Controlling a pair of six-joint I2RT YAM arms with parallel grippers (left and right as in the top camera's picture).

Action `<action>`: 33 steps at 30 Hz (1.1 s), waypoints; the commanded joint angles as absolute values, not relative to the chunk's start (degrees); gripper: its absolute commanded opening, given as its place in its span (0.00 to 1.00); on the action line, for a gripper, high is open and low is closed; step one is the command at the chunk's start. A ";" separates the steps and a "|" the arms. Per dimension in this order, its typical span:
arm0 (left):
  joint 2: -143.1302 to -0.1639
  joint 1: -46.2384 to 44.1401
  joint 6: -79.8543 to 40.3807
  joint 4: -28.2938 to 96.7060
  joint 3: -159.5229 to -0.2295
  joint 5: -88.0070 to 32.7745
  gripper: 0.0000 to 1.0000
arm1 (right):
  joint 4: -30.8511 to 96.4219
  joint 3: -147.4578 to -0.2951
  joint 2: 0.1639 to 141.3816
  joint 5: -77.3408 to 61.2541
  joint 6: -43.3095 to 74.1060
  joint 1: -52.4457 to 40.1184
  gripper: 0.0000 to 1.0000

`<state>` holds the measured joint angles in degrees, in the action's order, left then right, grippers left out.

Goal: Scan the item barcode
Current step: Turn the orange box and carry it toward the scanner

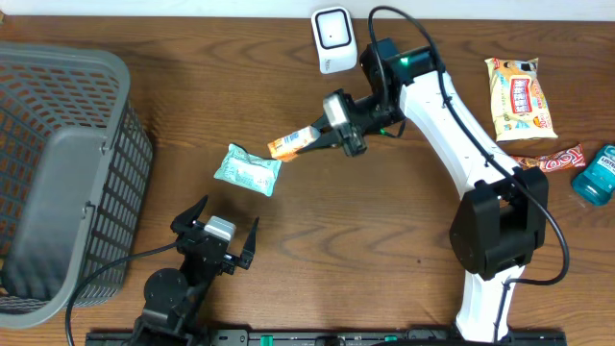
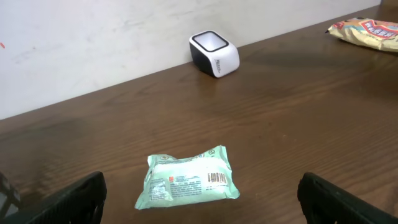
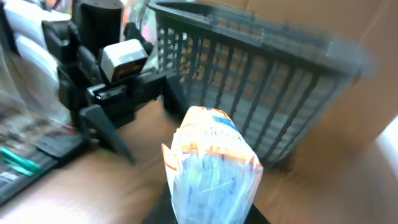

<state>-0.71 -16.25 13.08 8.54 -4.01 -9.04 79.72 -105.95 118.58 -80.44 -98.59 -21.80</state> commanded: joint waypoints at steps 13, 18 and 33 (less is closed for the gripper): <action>-0.60 -16.47 12.34 9.98 -3.09 -9.39 0.98 | 87.72 -105.80 117.64 -66.48 -56.12 -23.90 0.02; -0.60 -16.47 12.34 9.98 -3.09 -9.39 0.98 | 87.85 -105.78 117.64 -67.09 -56.14 -25.52 0.02; -0.60 -16.47 12.34 9.98 -3.09 -9.39 0.98 | 88.95 -105.67 117.64 -62.08 -56.14 -30.46 0.02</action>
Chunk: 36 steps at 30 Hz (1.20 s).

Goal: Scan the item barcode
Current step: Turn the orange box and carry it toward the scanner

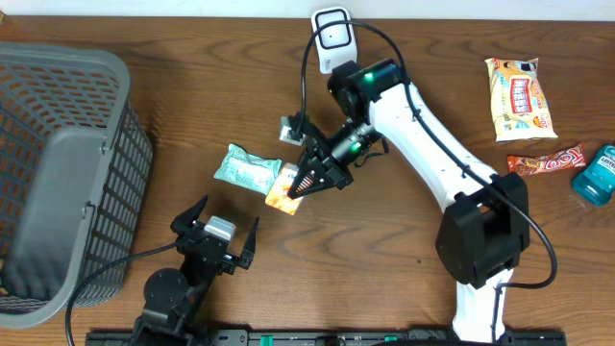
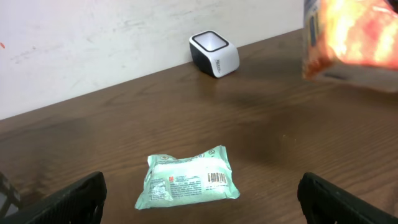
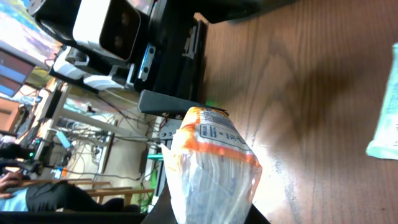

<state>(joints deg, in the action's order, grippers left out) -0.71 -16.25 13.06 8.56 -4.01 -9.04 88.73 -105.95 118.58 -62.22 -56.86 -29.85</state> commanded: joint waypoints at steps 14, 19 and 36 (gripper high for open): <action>-0.60 -16.47 12.34 9.98 -3.09 -9.39 0.98 | 89.34 -105.67 117.64 -64.01 -46.00 -29.10 0.01; -0.60 -16.47 12.34 9.98 -3.09 -9.39 0.98 | 89.32 -105.67 117.64 -62.89 -48.60 -28.36 0.01; -0.60 -16.47 12.34 9.98 -3.09 -9.39 0.98 | 76.29 -105.67 117.64 -40.27 20.12 -25.32 0.22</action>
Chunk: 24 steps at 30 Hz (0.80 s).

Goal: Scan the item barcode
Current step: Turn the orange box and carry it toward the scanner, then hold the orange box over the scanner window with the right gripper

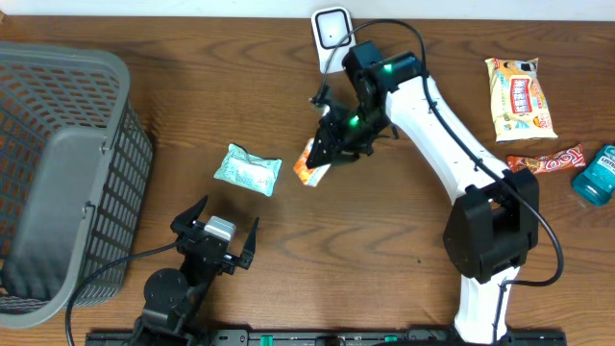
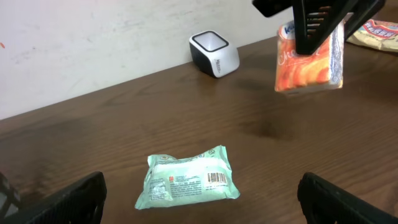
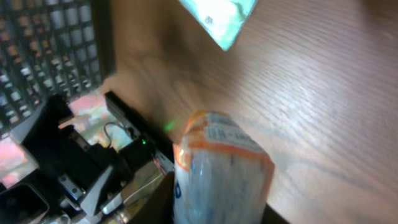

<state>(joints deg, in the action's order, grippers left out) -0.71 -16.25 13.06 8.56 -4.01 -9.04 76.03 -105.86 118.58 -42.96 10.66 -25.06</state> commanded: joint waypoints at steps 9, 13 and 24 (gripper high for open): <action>-0.60 -16.47 12.34 9.98 -3.09 -9.39 0.98 | 72.01 -105.67 117.67 -39.94 40.18 -24.18 0.02; -0.60 -16.47 12.34 9.98 -3.09 -9.39 0.98 | 65.25 -105.67 117.97 -39.97 49.19 -22.13 0.02; -0.60 -16.47 12.34 9.98 -3.09 -9.39 0.98 | 35.66 -105.67 123.87 -44.01 74.98 -17.06 0.02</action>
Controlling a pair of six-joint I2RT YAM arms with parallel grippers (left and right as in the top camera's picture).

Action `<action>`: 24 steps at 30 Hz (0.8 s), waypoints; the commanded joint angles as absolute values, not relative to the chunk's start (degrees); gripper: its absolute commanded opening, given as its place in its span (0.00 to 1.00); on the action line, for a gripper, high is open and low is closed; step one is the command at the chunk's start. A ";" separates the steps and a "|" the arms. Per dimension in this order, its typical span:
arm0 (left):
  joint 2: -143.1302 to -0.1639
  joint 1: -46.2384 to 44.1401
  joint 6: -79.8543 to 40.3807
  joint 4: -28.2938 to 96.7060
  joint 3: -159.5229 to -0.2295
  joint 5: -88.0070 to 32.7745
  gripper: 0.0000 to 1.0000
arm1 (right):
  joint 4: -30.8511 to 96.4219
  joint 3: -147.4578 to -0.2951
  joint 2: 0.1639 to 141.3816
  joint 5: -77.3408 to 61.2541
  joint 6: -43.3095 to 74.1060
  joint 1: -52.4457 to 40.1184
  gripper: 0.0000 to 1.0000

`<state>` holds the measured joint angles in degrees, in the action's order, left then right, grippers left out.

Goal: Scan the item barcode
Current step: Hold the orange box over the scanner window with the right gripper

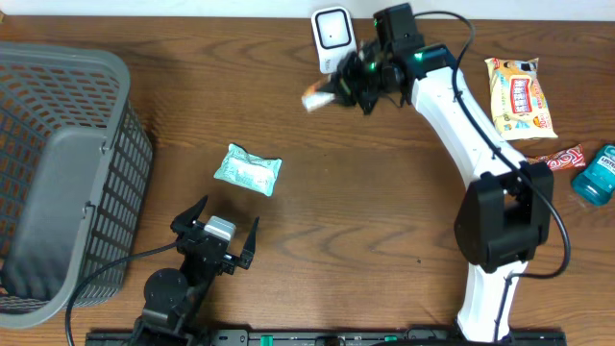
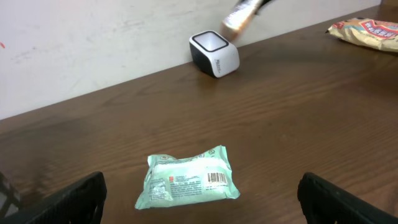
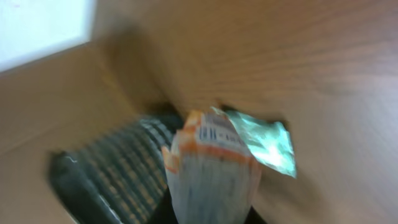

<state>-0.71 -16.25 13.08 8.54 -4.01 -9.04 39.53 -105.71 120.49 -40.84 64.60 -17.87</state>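
My right gripper [image 1: 348, 88] is shut on an orange and white packet [image 1: 318, 94], holding it in the air just in front of the white barcode scanner [image 1: 332, 37] at the table's far edge. In the right wrist view the packet [image 3: 211, 168] fills the jaws, its barcode end up, blurred. The left wrist view shows the packet [image 2: 244, 14] as a blur above the scanner [image 2: 214, 54]. My left gripper [image 2: 199, 199] rests open near the front edge, facing a mint-green packet [image 2: 189, 179] with its barcode up.
A grey mesh basket [image 1: 58, 173] stands at the left. A yellow snack bag [image 1: 519, 96], a red candy bar [image 1: 548, 160] and a teal container [image 1: 595, 173] lie at the right edge. The mint-green packet [image 1: 248, 169] lies mid-table.
My right gripper has moved with the orange packet from mid-table, right of the green packet, up to the far edge beside the scanner. The left arm has not moved.
My right gripper held the orange packet in the air below the scanner. Then it was lower, close to the green packet, with the packet turned. It then stood a little further back, and now holds the packet by the scanner. The left gripper stayed open throughout.
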 commanded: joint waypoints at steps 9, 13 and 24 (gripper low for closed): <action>-0.60 -16.47 12.34 9.98 -3.09 -9.37 0.98 | -2.31 -105.69 133.93 -47.03 101.21 -13.85 0.02; -0.62 -16.47 12.34 9.98 -3.09 -9.39 0.98 | -14.00 -105.73 137.36 -45.78 109.93 -12.38 0.02; -0.62 -16.47 12.34 9.98 -3.09 -9.37 0.98 | -14.81 -105.75 140.62 -44.14 114.15 -11.07 0.01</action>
